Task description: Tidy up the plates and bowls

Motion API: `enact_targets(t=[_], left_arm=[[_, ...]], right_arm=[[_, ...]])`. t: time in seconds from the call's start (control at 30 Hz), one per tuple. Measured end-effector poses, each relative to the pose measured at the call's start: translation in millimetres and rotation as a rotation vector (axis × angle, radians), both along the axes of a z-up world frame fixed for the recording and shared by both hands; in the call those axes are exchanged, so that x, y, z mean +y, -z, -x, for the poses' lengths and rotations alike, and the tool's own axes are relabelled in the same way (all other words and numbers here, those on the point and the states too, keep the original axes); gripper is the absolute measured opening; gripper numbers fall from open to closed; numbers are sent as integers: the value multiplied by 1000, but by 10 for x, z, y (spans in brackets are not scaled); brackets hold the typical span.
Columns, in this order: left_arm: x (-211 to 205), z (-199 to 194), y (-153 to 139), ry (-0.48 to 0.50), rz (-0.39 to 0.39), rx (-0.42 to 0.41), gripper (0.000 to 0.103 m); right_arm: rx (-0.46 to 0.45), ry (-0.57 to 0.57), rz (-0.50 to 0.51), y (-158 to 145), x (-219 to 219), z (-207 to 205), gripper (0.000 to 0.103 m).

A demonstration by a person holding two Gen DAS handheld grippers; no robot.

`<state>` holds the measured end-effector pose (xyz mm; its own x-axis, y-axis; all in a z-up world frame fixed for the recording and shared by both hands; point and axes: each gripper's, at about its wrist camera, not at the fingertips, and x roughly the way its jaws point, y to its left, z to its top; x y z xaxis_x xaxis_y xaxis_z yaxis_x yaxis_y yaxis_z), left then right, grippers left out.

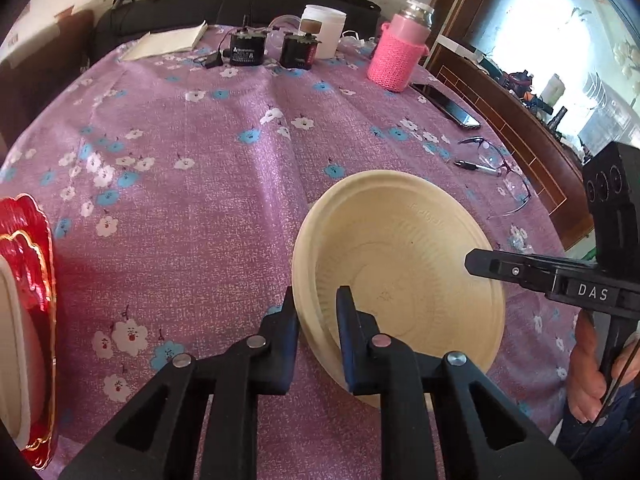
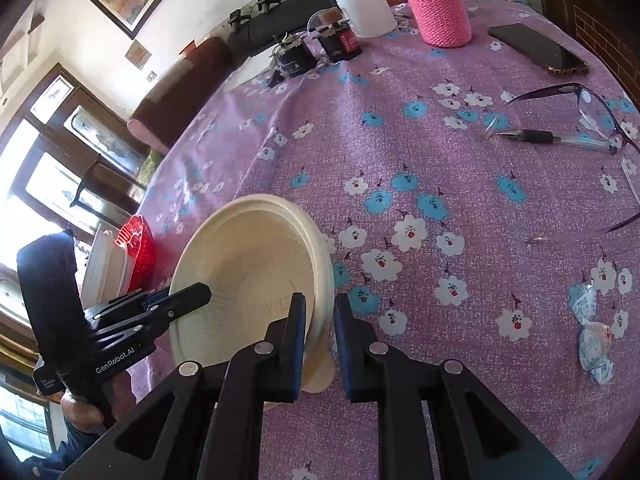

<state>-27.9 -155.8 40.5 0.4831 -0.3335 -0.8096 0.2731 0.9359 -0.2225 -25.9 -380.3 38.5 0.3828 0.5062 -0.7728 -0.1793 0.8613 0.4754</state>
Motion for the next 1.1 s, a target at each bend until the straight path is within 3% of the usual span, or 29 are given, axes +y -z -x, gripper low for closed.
enact_targets(t=[0.1, 0.67, 1.1], left_arm=[[10, 68, -82, -9, -37, -46, 17], [512, 314, -504, -89, 11, -139, 17], [1119, 559, -939, -203, 36, -248, 23]], right_arm=[[-10, 18, -2, -61, 27, 55, 12], [-44, -34, -76, -519, 410, 148, 12], [-143, -136, -122, -1123, 989, 120, 13]])
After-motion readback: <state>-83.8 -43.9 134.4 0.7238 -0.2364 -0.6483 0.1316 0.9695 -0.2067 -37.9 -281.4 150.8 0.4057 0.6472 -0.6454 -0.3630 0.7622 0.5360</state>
